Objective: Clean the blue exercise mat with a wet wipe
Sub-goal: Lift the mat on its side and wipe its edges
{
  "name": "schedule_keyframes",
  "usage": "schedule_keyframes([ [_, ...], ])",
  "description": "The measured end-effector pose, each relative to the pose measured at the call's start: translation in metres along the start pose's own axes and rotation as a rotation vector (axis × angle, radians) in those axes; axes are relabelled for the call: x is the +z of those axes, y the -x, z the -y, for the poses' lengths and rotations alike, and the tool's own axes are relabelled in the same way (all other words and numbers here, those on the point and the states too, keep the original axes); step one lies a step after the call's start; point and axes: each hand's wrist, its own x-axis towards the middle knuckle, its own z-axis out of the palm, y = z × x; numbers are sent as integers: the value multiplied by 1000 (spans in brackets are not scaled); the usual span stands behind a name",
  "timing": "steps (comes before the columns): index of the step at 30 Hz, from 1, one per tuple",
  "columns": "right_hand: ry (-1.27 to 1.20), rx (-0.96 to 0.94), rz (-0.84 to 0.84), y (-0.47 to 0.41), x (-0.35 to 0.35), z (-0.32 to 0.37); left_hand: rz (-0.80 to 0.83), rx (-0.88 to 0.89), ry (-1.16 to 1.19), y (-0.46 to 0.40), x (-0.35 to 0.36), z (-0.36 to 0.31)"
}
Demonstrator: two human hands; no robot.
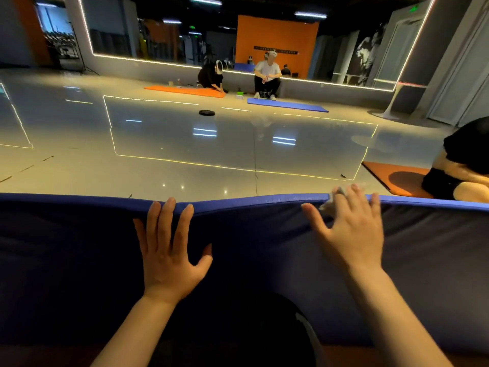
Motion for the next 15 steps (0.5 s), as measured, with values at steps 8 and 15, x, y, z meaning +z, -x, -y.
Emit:
schedule_keyframes([
  [8, -286, -399, 112, 34, 15, 150, 22, 51, 18, 12, -9, 3],
  [15, 70, -405, 22, 6, 11, 34, 52, 44, 34, 0, -7, 12],
])
